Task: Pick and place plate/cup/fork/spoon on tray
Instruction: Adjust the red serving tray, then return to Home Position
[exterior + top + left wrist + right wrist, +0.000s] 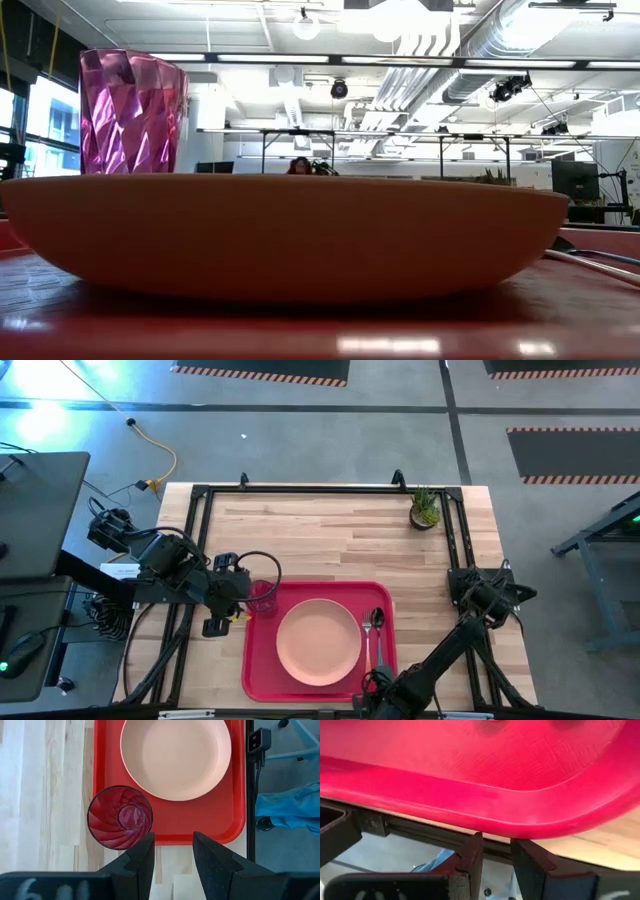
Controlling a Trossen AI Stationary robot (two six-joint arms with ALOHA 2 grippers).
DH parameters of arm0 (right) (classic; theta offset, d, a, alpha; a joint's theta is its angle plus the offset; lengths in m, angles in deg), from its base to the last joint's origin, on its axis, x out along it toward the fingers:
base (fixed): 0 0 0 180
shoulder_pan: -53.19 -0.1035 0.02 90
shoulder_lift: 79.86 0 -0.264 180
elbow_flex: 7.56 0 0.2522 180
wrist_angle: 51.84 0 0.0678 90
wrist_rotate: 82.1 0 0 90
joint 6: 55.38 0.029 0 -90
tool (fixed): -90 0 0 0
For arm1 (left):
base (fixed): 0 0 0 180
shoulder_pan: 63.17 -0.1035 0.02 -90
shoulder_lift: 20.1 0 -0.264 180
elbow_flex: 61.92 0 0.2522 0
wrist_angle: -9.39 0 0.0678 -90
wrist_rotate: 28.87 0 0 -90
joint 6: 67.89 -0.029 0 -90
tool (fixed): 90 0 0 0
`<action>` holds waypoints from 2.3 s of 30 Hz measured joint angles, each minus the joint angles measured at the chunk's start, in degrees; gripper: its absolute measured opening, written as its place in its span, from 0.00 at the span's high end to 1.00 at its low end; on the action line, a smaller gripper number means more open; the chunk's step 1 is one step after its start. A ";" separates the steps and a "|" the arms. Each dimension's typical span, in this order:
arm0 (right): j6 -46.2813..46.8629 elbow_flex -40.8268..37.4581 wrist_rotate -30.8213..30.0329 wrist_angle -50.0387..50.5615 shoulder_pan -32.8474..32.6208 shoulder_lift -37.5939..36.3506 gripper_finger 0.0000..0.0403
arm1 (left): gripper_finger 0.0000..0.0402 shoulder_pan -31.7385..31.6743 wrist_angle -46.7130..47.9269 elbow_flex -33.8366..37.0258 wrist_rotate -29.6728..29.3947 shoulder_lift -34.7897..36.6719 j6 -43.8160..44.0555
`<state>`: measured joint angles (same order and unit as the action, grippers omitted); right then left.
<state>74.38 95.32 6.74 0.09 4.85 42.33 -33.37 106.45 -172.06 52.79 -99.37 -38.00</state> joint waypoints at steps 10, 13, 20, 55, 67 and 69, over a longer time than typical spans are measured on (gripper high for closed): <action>-0.35 0.00 -0.08 -0.61 0.38 0.00 0.77 | 0.69 0.00 0.00 0.00 0.02 0.00 0.04; -0.36 0.00 -0.10 -3.13 0.21 0.00 0.77 | 0.69 0.00 0.00 0.00 0.02 0.00 0.04; -0.27 0.00 -0.37 -6.80 -0.06 -0.39 0.77 | 0.69 0.00 -0.03 0.00 0.02 0.37 -0.17; -36.12 0.07 -23.34 -9.87 8.68 -15.10 0.77 | 0.69 11.52 -43.04 39.34 -7.82 36.79 -6.26; -46.32 0.07 -25.37 -9.64 11.19 -19.75 0.77 | 0.69 11.50 -66.43 66.62 -4.98 57.25 -11.59; -46.32 0.07 -25.31 -9.22 11.39 -19.82 0.77 | 0.69 11.50 -67.24 69.37 -5.67 61.07 -12.46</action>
<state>28.06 95.38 -18.56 -9.13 16.24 22.51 -21.87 39.21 -102.68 47.13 -38.30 -50.46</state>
